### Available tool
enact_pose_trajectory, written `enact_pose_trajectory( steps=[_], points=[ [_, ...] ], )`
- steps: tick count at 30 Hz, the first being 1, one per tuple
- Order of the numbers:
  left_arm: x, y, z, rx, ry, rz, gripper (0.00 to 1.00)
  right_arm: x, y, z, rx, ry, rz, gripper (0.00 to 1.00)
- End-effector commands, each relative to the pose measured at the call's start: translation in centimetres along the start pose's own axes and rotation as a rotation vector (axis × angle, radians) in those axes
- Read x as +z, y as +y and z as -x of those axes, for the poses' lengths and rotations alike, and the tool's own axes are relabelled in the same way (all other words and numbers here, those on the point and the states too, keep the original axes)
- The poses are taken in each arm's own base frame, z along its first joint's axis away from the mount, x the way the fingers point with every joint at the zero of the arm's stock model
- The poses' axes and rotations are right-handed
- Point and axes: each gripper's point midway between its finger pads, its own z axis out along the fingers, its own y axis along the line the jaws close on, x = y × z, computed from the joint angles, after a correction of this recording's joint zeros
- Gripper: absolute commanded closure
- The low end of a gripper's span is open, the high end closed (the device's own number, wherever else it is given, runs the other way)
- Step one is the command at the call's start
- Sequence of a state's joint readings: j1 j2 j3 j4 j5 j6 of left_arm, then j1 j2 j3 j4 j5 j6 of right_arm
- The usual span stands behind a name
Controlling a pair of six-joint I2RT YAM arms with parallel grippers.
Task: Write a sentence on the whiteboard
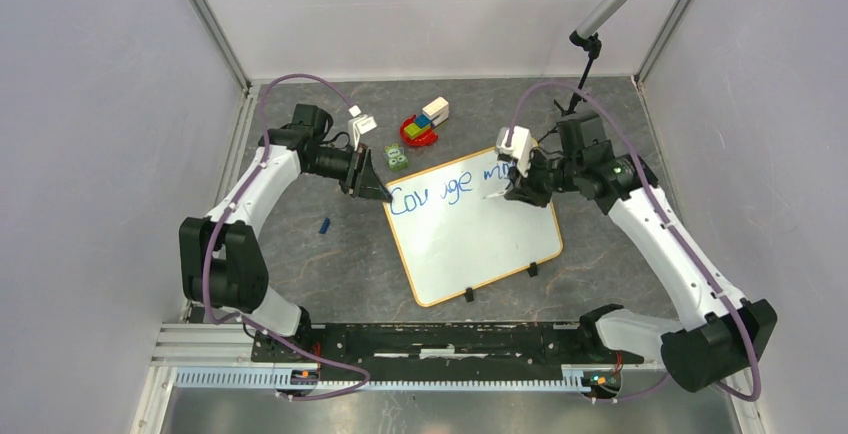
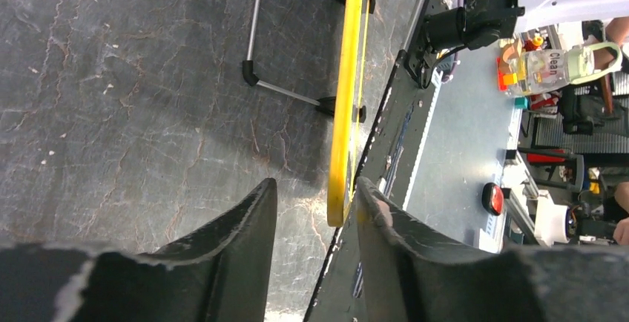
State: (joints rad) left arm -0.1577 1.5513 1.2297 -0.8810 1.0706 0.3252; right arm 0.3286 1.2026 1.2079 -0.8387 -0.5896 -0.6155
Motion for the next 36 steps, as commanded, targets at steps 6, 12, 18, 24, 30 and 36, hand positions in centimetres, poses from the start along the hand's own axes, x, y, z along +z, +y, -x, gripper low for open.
enact_pose_trajectory(
  steps=[6,12,18,24,30,36],
  points=[
    [-1.9,-0.8,-0.8,0.026,-0.024,0.030,0.41,2.6,6.1,2.1,-0.080,-0.078,0.133,1.00],
    [-1.7,-1.3,-2.4,0.016,0.001,-0.001,0.38,4.7,9.0,1.7,-0.124,-0.092,0.169,1.00],
    [-1.4,-1.9,-2.6,0.020,-0.007,-0.046,0.37,6.1,11.2,1.9,-0.187,-0.105,0.165,1.00],
    [-0.4,-1.7,-3.0,-0.005,0.023,-0.072,0.37,6.5,12.4,2.4,-0.225,-0.141,0.176,1.00],
    [0.2,-1.1,-2.8,-0.016,0.020,-0.076,0.42,7.5,13.5,2.0,-0.249,-0.147,0.189,1.00],
    [0.7,-1.1,-2.8,-0.017,0.034,-0.093,0.47,8.2,13.4,2.5,-0.251,-0.154,0.168,1.00]
  ],
)
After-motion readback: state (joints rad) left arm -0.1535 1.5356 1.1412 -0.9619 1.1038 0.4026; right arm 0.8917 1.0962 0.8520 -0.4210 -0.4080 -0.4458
